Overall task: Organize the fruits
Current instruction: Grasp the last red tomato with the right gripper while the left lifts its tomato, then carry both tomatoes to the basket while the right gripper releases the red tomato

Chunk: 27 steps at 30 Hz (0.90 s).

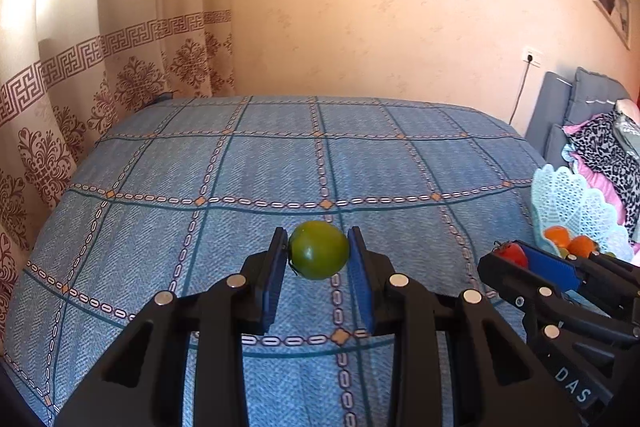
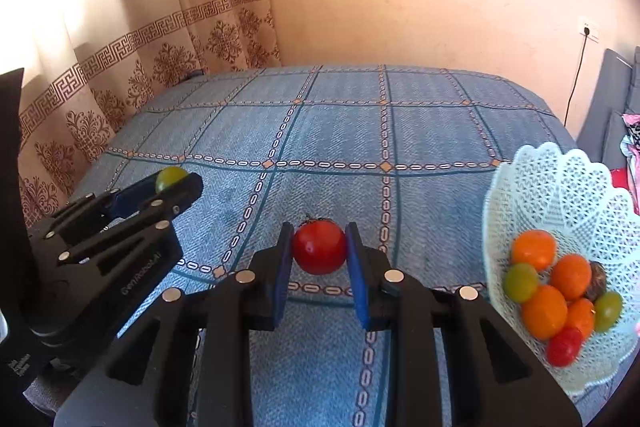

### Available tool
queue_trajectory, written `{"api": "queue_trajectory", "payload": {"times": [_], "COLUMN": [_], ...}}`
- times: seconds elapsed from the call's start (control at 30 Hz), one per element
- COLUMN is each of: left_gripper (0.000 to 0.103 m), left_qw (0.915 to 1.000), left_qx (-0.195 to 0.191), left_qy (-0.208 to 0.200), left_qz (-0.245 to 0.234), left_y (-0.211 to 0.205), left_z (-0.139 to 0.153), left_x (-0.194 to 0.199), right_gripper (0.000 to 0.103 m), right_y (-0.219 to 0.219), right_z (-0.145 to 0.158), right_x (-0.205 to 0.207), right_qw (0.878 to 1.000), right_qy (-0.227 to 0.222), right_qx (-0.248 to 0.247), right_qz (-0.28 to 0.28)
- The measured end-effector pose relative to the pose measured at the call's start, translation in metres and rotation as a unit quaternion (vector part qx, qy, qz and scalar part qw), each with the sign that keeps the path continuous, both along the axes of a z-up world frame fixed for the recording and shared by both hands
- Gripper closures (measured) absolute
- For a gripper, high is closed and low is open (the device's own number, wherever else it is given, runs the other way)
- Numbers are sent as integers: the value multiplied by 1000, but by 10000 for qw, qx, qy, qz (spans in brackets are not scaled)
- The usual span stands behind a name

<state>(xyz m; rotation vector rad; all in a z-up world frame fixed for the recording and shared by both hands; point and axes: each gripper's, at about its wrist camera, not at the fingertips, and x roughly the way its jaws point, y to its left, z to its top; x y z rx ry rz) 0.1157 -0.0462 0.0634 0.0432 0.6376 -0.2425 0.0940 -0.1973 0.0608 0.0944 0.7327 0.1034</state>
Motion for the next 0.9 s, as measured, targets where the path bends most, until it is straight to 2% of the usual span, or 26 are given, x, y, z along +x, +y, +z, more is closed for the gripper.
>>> {"api": "queue_trajectory", "payload": {"times": [0.43, 0.9], "left_gripper": [72, 72], "left_qw": [9989, 9963], "left_qx": [52, 247], "left_qy": [-150, -146], "left_qz": [-444, -805], "left_y": [-24, -49], "left_z": [6, -3], "left_x": [-25, -40], "right_gripper": [76, 76], "right_y": [-23, -84], "right_z": [23, 23], "right_x": [-40, -84], "right_qw": [9990, 9924], "right_qy": [-265, -375], "right_qx": [144, 379], "right_qz": [-320, -1105]}}
